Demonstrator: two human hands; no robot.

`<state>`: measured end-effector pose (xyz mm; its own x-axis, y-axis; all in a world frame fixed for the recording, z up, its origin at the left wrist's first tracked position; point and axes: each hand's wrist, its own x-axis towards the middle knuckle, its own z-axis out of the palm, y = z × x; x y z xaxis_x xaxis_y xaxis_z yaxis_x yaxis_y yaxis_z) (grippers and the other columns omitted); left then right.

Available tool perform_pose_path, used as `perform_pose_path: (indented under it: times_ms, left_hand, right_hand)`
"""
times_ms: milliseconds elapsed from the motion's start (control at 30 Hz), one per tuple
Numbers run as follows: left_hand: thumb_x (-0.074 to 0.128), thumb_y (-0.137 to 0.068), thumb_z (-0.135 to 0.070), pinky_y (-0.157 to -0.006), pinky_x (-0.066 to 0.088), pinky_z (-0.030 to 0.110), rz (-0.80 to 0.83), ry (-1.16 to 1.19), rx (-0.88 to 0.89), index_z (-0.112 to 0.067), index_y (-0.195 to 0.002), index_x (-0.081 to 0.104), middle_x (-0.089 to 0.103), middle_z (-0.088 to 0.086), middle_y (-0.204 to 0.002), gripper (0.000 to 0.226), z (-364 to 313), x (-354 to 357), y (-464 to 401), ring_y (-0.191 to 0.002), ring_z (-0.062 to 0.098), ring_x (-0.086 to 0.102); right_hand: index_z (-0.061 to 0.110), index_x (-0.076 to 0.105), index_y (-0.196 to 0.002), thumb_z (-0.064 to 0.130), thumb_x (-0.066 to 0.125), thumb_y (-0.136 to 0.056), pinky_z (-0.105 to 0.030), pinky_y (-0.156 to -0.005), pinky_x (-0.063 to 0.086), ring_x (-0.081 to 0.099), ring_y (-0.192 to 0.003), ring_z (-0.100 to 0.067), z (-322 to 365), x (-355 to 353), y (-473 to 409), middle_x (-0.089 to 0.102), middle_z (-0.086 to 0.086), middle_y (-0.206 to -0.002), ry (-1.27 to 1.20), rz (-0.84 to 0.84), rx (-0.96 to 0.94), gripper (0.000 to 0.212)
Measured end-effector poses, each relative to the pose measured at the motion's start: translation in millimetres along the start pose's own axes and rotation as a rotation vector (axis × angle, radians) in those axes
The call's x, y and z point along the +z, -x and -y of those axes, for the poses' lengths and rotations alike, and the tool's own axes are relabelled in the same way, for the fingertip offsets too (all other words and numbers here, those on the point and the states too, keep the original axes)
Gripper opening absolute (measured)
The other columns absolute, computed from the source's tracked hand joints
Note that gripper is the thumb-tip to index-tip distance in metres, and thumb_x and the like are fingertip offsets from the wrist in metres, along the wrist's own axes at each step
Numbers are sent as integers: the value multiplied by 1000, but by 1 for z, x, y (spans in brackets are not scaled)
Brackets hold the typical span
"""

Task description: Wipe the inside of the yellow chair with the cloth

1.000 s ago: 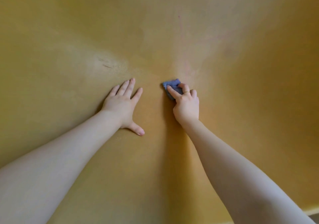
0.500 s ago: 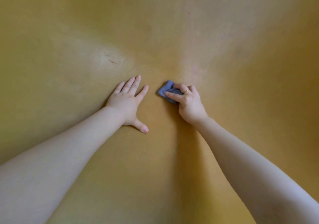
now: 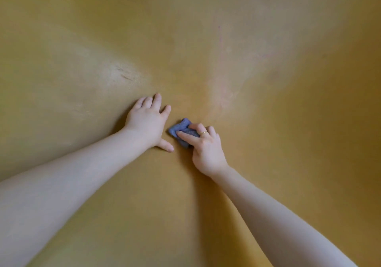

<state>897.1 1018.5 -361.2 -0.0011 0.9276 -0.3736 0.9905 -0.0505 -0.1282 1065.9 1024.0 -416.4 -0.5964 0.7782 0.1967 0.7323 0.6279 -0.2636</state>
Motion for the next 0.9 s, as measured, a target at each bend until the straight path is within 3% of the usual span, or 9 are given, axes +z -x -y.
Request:
perform_pose_path:
  times_ms: [100, 267, 400, 533, 633, 667, 733, 800, 900]
  left_hand:
    - [56, -59, -81, -117, -1, 37, -57, -32, -7, -12, -150, -5, -19, 12, -155, 129, -3, -5, -15, -145, 26, -7]
    - [59, -51, -83, -117, -4, 35, -26, 20, -16, -7, -146, -18, -29, 12, -152, 144, 2, 1, -32, -143, 23, -18]
    - [61, -52, -81, -117, -5, 35, -44, 64, -2, -8, -146, -18, -30, 10, -152, 143, 2, 4, -33, -143, 22, -20]
    - [62, -53, -80, -116, -6, 35, -41, 101, -1, -9, -146, -19, -31, 9, -151, 142, 1, 2, -31, -143, 22, -21]
    - [64, -54, -77, -116, -5, 34, -41, 113, 0, -8, -147, -16, -29, 10, -152, 141, -1, -1, -28, -143, 22, -19]
    - [65, -56, -76, -116, -4, 33, -36, 114, -1, -9, -147, -15, -29, 10, -152, 139, -1, -4, -26, -143, 22, -18]
    - [67, -61, -71, -117, -2, 33, -8, 127, 10, -11, -148, -13, -26, 9, -154, 133, 1, -9, -22, -144, 21, -15]
    - [68, -72, -59, -117, 4, 32, 19, 248, 51, -15, -150, -7, -14, 7, -157, 117, 5, -12, -15, -146, 20, -4]
    - [62, -87, -34, -111, 30, 30, -4, 736, 110, -18, -150, 10, 31, 5, -150, 83, -2, -9, -4, -134, 21, 37]
  right_hand:
    - [26, 66, -113, 10, 31, -75, -35, -63, 40, 51, -75, -35, -32, -9, -17, 61, -15, -111, 101, 8, 60, 54]
    - [24, 53, -128, 1, 36, -74, -40, -77, 36, 44, -97, -39, -113, -43, -25, 46, -17, -132, 289, -164, 419, 61]
    - [26, 46, -134, 1, 35, -77, -39, -83, 33, 39, -103, -36, -106, -37, -29, 38, -13, -139, 279, -176, 557, 63]
    - [18, 63, -117, 11, 26, -68, -39, -68, 45, 51, -79, -38, -50, -6, -21, 58, -20, -117, 130, -191, 349, 62]
    - [20, 67, -109, 17, 26, -70, -34, -61, 45, 51, -70, -34, 1, 9, -9, 61, -17, -109, 37, -63, 155, 57]
    - [21, 66, -110, 17, 27, -72, -35, -63, 45, 51, -73, -34, 10, 7, -8, 61, -17, -111, -20, -15, 129, 55]
    - [19, 60, -121, 9, 32, -83, -35, -83, 44, 52, -93, -36, 9, -8, -10, 55, -15, -121, -267, 36, 192, 48]
    - [17, 47, -132, -3, 44, -88, -22, -94, 38, 52, -111, -25, -2, -34, -9, 54, -8, -125, -691, 87, 404, 49]
    - [16, 41, -132, -7, 49, -90, -21, -81, 48, 60, -89, -14, -14, -74, 0, 59, -2, -107, -1252, -66, 669, 49]
